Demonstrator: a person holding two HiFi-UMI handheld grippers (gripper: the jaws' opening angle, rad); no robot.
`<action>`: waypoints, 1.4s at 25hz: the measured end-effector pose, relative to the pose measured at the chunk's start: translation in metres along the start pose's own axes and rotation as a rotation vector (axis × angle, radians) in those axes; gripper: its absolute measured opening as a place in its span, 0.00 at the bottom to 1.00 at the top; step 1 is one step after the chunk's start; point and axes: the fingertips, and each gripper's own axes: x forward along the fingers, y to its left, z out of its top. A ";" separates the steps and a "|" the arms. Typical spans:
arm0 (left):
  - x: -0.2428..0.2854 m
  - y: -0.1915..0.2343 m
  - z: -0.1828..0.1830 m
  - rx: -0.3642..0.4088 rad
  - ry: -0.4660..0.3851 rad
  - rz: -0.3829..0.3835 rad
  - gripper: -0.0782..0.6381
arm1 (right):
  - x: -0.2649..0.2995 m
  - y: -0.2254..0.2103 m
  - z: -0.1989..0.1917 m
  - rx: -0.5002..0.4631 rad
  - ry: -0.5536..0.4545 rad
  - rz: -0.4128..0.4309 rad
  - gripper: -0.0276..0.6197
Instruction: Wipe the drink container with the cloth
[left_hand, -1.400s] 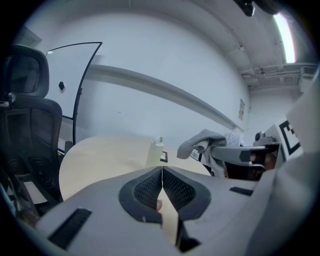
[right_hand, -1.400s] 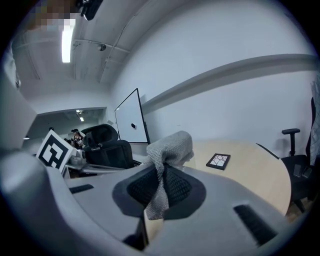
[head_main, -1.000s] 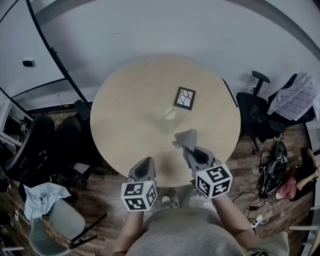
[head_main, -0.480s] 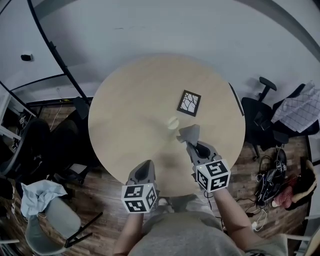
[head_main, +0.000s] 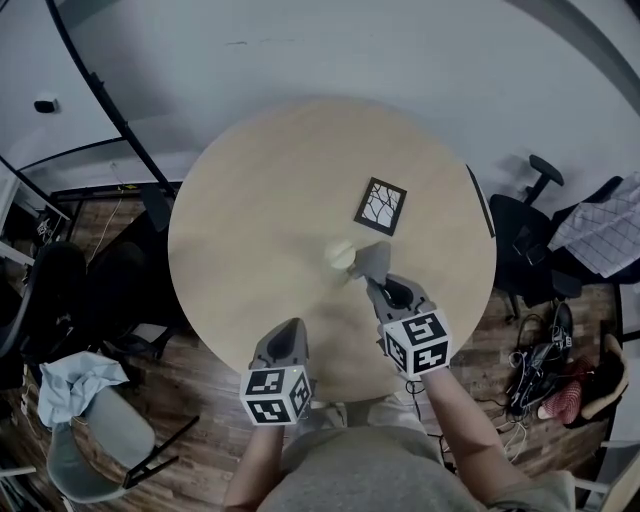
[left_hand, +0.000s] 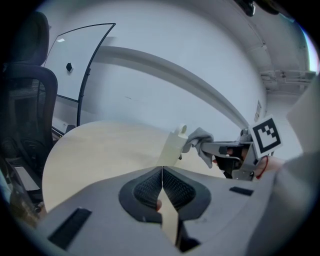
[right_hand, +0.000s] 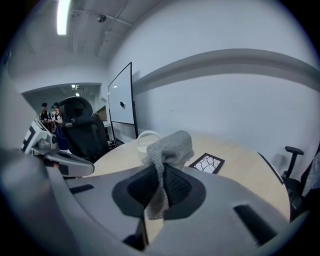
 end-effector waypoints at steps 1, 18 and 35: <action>0.002 0.000 0.000 -0.002 0.002 0.001 0.11 | 0.003 0.000 -0.001 -0.002 0.004 0.008 0.06; 0.022 -0.007 -0.011 -0.015 0.044 0.010 0.11 | 0.044 0.003 -0.033 -0.005 0.101 0.079 0.06; 0.026 -0.019 -0.016 -0.011 0.056 0.002 0.11 | 0.080 -0.002 -0.100 -0.034 0.278 0.071 0.06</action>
